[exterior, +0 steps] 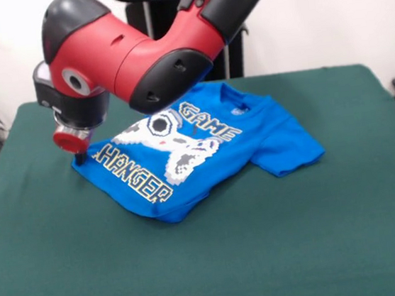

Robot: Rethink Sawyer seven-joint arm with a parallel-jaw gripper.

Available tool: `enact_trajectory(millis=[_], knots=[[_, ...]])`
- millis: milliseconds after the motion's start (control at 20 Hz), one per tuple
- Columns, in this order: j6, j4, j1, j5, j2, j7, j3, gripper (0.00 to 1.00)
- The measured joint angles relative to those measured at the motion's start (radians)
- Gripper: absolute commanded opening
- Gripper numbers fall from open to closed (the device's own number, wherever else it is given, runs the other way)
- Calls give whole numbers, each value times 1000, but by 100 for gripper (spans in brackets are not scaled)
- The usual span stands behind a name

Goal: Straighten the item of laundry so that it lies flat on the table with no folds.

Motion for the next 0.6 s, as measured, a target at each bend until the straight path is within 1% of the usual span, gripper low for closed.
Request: enact_trajectory(millis=[350, 600], knots=[[1, 5, 0, 1, -4, 0, 1, 0], [1, 29, 4, 1, -18, 0, 1, 0]])
